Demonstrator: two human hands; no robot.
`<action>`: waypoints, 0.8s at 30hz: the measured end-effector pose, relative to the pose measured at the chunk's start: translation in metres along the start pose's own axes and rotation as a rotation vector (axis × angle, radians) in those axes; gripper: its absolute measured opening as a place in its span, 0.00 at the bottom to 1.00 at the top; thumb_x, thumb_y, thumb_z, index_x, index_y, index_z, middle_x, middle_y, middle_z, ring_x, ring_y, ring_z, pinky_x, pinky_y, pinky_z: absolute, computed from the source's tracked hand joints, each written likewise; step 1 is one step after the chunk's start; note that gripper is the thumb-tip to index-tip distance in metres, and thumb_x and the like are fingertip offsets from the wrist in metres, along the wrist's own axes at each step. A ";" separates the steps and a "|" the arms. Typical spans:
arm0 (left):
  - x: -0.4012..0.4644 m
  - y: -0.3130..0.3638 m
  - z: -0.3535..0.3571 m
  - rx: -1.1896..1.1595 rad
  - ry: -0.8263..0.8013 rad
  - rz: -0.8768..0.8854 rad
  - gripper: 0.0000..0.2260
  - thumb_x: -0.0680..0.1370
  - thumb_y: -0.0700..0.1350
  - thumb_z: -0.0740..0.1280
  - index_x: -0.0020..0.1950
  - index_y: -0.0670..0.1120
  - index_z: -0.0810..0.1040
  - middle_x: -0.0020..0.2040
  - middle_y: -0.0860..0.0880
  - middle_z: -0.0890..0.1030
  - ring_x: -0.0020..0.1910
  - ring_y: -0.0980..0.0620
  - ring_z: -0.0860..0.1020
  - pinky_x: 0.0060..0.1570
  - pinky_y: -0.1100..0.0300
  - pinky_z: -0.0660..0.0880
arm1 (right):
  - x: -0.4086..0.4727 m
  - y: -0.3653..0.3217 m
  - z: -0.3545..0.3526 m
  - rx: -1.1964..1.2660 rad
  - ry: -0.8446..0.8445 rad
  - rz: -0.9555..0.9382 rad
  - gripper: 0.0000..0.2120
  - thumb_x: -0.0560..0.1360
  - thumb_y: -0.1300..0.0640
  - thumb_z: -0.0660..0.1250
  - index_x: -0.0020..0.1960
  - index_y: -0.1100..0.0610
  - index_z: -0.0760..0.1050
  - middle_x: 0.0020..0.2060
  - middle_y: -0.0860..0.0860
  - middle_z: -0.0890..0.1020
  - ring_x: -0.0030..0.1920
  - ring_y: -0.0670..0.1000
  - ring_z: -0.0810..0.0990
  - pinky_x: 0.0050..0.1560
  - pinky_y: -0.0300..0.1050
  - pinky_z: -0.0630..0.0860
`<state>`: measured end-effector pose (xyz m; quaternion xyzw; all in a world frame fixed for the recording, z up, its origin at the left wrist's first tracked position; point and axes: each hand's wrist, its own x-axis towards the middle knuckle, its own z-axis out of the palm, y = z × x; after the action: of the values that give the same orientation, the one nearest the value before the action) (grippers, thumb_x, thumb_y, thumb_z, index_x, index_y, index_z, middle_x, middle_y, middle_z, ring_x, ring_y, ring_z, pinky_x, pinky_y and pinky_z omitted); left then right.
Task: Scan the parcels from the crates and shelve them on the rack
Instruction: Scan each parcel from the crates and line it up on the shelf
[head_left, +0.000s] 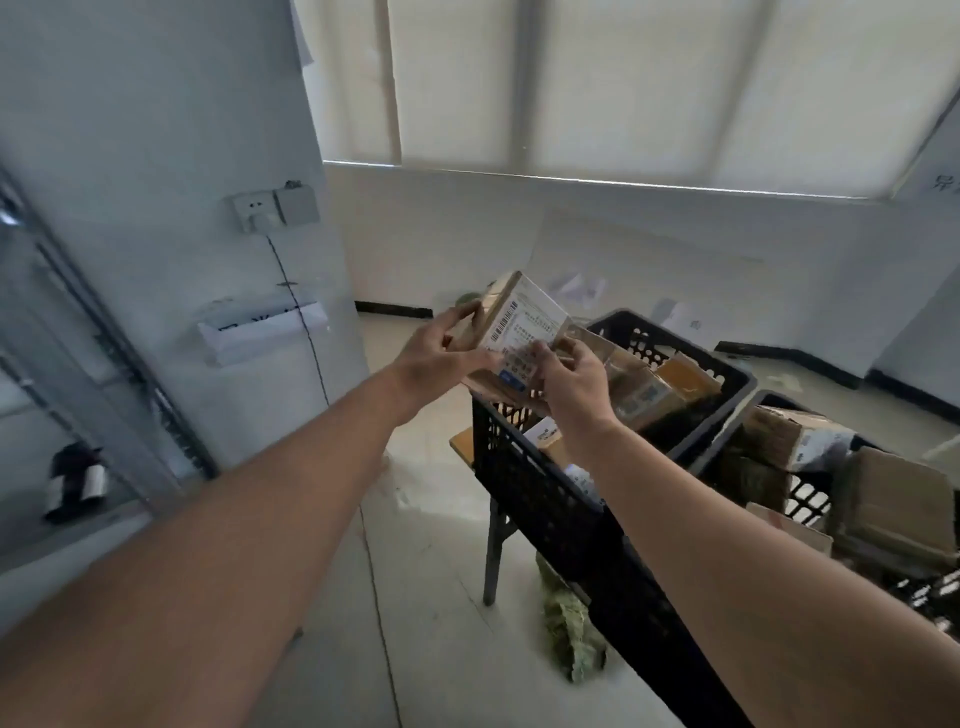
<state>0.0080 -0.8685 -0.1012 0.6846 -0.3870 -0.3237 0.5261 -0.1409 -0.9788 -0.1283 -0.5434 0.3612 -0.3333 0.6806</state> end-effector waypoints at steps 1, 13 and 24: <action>-0.012 -0.004 -0.006 -0.013 0.042 -0.027 0.31 0.78 0.43 0.76 0.78 0.58 0.71 0.60 0.44 0.82 0.57 0.47 0.83 0.48 0.60 0.82 | -0.006 0.001 0.006 0.007 -0.036 0.003 0.16 0.84 0.55 0.69 0.69 0.57 0.73 0.59 0.57 0.84 0.54 0.55 0.87 0.48 0.56 0.87; -0.185 -0.047 -0.101 -0.021 0.396 -0.247 0.32 0.77 0.46 0.77 0.78 0.61 0.70 0.61 0.45 0.82 0.63 0.44 0.80 0.61 0.49 0.78 | -0.101 0.033 0.129 0.023 -0.501 0.093 0.18 0.85 0.58 0.66 0.74 0.53 0.70 0.56 0.59 0.85 0.53 0.55 0.88 0.40 0.50 0.86; -0.332 -0.112 -0.240 -0.107 0.512 -0.362 0.39 0.76 0.34 0.75 0.83 0.56 0.64 0.63 0.43 0.83 0.66 0.44 0.80 0.72 0.43 0.75 | -0.192 0.099 0.301 -0.190 -0.690 0.059 0.20 0.85 0.55 0.66 0.77 0.53 0.71 0.59 0.57 0.85 0.56 0.55 0.86 0.46 0.49 0.86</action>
<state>0.0703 -0.4505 -0.1412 0.7729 -0.0966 -0.2492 0.5755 0.0224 -0.6474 -0.1557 -0.6740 0.1550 -0.0753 0.7184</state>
